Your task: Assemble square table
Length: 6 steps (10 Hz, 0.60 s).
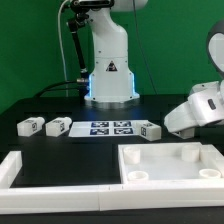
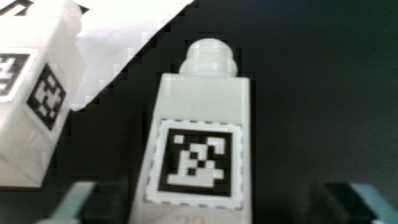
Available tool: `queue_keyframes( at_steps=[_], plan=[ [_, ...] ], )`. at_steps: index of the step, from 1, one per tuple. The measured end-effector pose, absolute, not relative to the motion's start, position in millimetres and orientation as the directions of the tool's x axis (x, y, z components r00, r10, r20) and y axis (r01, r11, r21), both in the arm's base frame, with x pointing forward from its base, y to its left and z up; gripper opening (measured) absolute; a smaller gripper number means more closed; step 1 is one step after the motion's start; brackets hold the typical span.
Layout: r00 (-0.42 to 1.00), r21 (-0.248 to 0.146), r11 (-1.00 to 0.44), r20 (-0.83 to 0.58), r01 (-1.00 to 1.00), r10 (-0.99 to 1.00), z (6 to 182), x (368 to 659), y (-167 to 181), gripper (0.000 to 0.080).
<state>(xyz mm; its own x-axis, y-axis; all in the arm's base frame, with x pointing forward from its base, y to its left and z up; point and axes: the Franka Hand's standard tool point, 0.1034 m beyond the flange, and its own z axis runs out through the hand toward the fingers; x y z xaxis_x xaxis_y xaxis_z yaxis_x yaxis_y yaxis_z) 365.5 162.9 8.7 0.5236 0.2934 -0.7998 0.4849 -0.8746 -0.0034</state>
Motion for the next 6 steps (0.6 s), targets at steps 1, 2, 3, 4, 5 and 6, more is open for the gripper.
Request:
queue_keyframes(
  at_steps=[1, 2, 3, 4, 5, 6],
  plan=[
    [0.524, -0.003, -0.875, -0.8, 0.485, 0.293, 8.7, 365.5, 162.9, 0.0374],
    [0.524, -0.003, -0.875, -0.8, 0.485, 0.293, 8.7, 365.5, 162.9, 0.0289],
    [0.524, -0.003, -0.875, -0.8, 0.485, 0.293, 8.7, 365.5, 162.8, 0.0289],
    [0.524, -0.003, -0.875, -0.8, 0.485, 0.293, 8.7, 365.5, 162.8, 0.0289],
    [0.524, -0.003, -0.875, -0.8, 0.485, 0.293, 8.7, 365.5, 162.9, 0.0289],
    [0.524, -0.003, -0.875, -0.8, 0.485, 0.293, 8.7, 365.5, 162.8, 0.0289]
  ],
)
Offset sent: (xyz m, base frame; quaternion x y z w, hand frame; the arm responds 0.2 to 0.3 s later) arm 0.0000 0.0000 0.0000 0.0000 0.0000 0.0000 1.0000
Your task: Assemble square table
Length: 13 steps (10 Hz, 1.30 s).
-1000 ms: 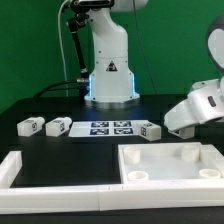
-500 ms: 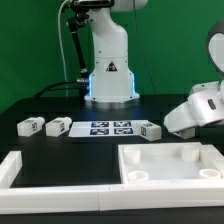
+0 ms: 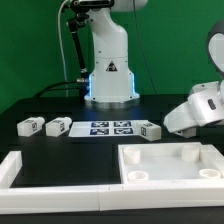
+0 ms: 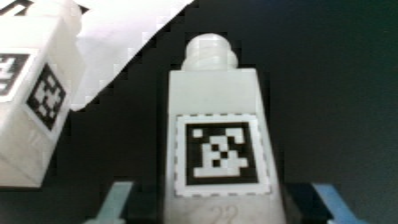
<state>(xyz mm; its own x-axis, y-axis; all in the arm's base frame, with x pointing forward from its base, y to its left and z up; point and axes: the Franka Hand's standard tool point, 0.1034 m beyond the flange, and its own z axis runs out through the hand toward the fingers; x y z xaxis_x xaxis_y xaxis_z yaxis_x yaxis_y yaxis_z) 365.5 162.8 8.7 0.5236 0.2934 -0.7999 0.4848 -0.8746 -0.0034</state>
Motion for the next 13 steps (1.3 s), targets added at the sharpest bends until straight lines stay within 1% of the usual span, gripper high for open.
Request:
queue_keyframes(
  at_steps=[1, 2, 3, 4, 5, 6, 7, 10, 11, 12, 13],
  plan=[
    [0.524, -0.003, -0.875, -0.8, 0.485, 0.293, 8.7, 366, 163, 0.0289],
    [0.512, -0.018, -0.872, -0.803, 0.489, 0.304, 12.2, 368, 161, 0.0289],
    [0.515, -0.042, -0.875, -0.795, 0.482, 0.321, 41.1, 391, 154, 0.0291],
    [0.535, -0.052, -0.876, -0.774, 0.479, 0.339, 65.9, 409, 147, 0.0291],
    [0.567, -0.046, -0.887, -0.754, 0.46, 0.333, 93.8, 422, 137, 0.0291],
    [0.57, -0.037, -0.893, -0.757, 0.449, 0.318, 117.0, 425, 129, 0.0291],
    [0.622, -0.029, -0.894, -0.708, 0.448, 0.334, 118.3, 432, 128, 0.0291],
    [0.745, -0.008, -0.892, -0.547, 0.451, 0.382, 116.7, 438, 128, 0.0291],
    [0.754, -0.015, -0.885, -0.515, 0.466, 0.406, 119.7, 442, 126, 0.0291],
    [0.763, -0.034, -0.872, -0.468, 0.488, 0.446, 132.1, 465, 119, 0.0291],
    [0.798, -0.04, -0.882, -0.409, 0.469, 0.443, 147.6, 495, 109, 0.0291]
  ],
)
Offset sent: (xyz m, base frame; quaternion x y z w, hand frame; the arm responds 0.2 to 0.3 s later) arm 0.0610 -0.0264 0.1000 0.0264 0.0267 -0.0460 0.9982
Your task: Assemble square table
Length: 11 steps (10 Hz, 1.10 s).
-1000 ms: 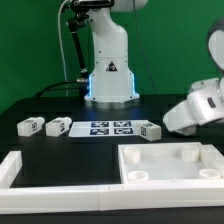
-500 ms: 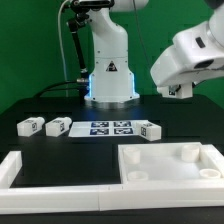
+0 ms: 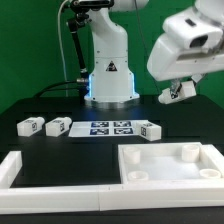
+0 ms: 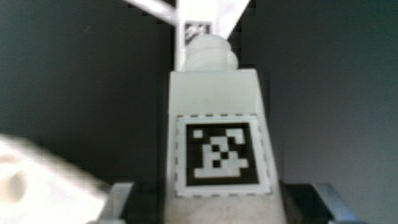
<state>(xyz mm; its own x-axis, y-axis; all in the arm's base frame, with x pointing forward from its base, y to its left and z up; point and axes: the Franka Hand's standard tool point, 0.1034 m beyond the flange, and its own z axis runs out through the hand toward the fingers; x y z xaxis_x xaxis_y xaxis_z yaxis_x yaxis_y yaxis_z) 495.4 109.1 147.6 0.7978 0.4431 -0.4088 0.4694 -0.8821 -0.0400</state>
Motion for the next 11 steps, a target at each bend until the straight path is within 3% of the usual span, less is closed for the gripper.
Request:
queue_keyframes(
  at_steps=[1, 2, 7, 8, 9, 11],
  plan=[
    [0.846, -0.034, -0.894, -0.308, 0.448, 0.435, 158.0, 525, 101, 0.0291],
    [0.892, 0.011, -0.897, -0.118, 0.441, 0.437, 167.8, 551, 98, 0.0291],
    [0.866, 0.062, -0.896, 0.233, 0.44, 0.442, 161.5, 557, 94, 0.0291],
    [0.84, 0.075, -0.897, 0.324, 0.436, 0.435, 146.7, 559, 97, 0.0291],
    [0.834, 0.075, -0.898, 0.344, 0.434, 0.432, 137.9, 572, 96, 0.0291],
    [0.801, 0.088, -0.91, 0.445, 0.405, 0.4, 139.8, 606, 100, 0.0291]
  ],
)
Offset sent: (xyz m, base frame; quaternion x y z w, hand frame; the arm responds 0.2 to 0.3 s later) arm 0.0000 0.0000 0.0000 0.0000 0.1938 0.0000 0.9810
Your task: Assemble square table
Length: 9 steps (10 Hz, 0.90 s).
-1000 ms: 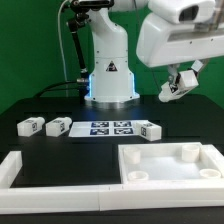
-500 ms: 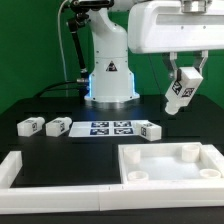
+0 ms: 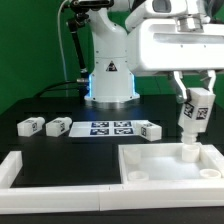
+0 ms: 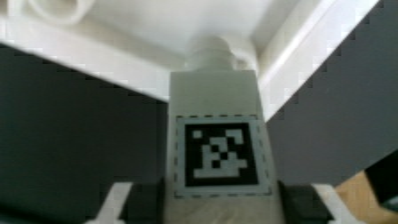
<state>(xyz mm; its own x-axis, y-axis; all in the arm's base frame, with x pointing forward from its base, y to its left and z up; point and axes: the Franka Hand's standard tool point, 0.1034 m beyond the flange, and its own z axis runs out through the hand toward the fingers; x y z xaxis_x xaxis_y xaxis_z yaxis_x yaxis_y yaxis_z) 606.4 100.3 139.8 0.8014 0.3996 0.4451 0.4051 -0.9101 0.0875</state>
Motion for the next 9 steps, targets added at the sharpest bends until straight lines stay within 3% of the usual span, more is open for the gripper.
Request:
queue_keyframes(
  at_steps=[6, 7, 9],
  plan=[
    [0.784, 0.102, -0.905, 0.465, 0.414, 0.411, 140.1, 608, 100, 0.0291],
    [0.78, 0.118, -0.882, 0.424, 0.457, 0.461, 132.8, 605, 85, 0.0291],
    [0.793, 0.082, -0.867, 0.369, 0.492, 0.485, 132.3, 608, 62, 0.0291]
  ],
)
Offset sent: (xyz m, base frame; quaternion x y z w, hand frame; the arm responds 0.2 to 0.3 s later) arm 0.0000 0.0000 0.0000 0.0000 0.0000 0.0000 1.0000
